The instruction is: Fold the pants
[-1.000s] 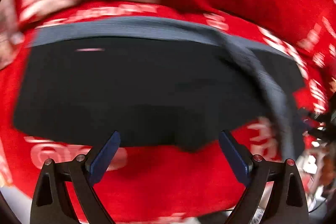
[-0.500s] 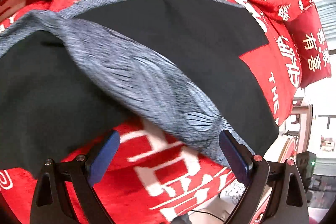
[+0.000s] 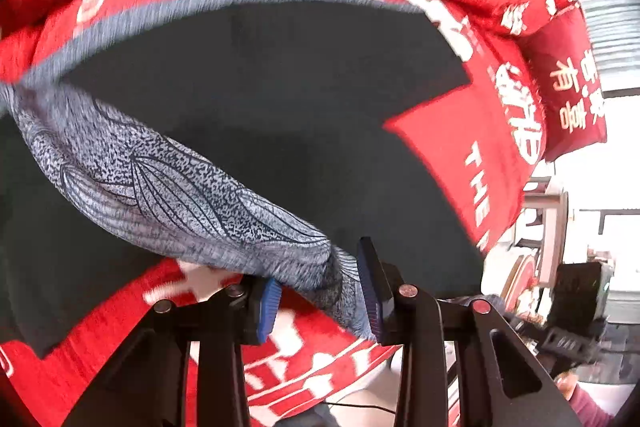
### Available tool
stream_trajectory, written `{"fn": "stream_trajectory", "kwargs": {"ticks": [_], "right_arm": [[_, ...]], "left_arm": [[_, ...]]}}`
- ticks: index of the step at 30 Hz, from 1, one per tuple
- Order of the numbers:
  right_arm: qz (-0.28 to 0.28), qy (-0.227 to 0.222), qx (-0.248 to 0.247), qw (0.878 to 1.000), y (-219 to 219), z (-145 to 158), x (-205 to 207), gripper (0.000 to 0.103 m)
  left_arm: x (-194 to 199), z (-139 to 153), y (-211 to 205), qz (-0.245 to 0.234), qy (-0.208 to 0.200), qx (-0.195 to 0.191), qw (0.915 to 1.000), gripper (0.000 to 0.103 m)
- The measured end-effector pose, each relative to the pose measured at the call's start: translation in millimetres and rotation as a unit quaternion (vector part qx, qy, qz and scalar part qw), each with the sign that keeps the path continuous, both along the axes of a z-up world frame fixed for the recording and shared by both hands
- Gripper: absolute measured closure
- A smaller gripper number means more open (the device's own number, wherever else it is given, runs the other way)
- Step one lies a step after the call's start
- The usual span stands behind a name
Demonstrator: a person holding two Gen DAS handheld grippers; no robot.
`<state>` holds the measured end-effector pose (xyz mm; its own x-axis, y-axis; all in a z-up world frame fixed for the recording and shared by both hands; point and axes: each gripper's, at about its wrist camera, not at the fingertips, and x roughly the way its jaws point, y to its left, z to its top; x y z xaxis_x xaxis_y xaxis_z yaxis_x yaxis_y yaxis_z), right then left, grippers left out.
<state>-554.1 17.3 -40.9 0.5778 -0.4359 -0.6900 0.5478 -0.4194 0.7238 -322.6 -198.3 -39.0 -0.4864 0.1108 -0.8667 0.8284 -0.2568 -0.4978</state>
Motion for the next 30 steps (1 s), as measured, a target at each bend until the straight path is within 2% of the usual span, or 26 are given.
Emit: {"fn": "stream_trajectory", "kwargs": {"ticks": [4,8,10,12,13,15,17,19,20,21,22,23,26,28,30], "right_arm": [[0.014,0.016,-0.047,0.999,-68.7,35.1,-37.3,0.1],[0.037,0.042,-0.066,0.996,-140.0,57.0,-66.4,0.1],[0.041,0.05,-0.067,0.996,-182.4,58.4,-78.7,0.1],[0.035,0.055,-0.063,0.996,-218.8,55.0,-96.5,0.1],[0.03,0.056,-0.059,0.996,-229.9,54.8,-103.2,0.1],[0.02,0.06,-0.048,0.997,-259.9,47.6,-114.6,0.1],[0.026,0.081,-0.037,0.996,-283.0,42.7,-118.3,0.099],[0.036,0.106,-0.021,0.993,-305.2,37.1,-115.6,0.095],[0.041,0.121,-0.015,0.992,-313.4,34.6,-115.6,0.089],[0.045,0.137,-0.008,0.99,-320.0,33.2,-114.5,0.065],[0.045,0.149,-0.003,0.988,-323.5,33.2,-114.5,0.048],[0.042,0.163,-0.002,0.986,-324.8,35.8,-114.7,0.026],[0.029,0.183,-0.025,0.982,-309.2,48.8,-118.0,0.026],[0.016,0.183,-0.015,0.983,-286.4,48.3,-121.5,0.028],[-0.002,0.167,0.016,0.986,-254.5,35.9,-124.6,0.039]], "left_arm": [[-10.1,20.6,-35.2,0.015,0.007,-0.031,0.9994,0.066],[-16.1,33.2,-84.3,0.029,-0.004,-0.074,0.9968,0.066],[-17.6,38.7,-106.1,0.04,-0.026,-0.101,0.9938,0.066],[-13.5,43.1,-124.8,0.042,-0.043,-0.11,0.992,0.065],[-9.7,45.6,-130.2,0.042,-0.05,-0.115,0.9911,0.053],[-3.5,53.2,-136.0,0.041,-0.071,-0.141,0.9865,0.04],[3.9,58.0,-136.5,0.039,-0.087,-0.16,0.9825,0.039],[12.9,51.8,-135.2,0.045,-0.105,-0.157,0.981,0.039],[17.4,45.0,-132.9,0.048,-0.117,-0.15,0.9807,0.039],[20.9,38.1,-130.4,0.05,-0.127,-0.141,0.9805,0.039],[24.7,28.4,-126.5,0.053,-0.14,-0.128,0.9804,0.039],[29.0,21.4,-121.4,0.056,-0.15,-0.118,0.98,0.039],[35.9,0.4,-105.0,0.064,-0.178,-0.095,0.9773,0.039],[36.7,-10.7,-93.2,0.066,-0.19,-0.084,0.976,0.039],[37.1,-19.4,-85.4,0.067,-0.199,-0.074,0.9748,0.039]]}}
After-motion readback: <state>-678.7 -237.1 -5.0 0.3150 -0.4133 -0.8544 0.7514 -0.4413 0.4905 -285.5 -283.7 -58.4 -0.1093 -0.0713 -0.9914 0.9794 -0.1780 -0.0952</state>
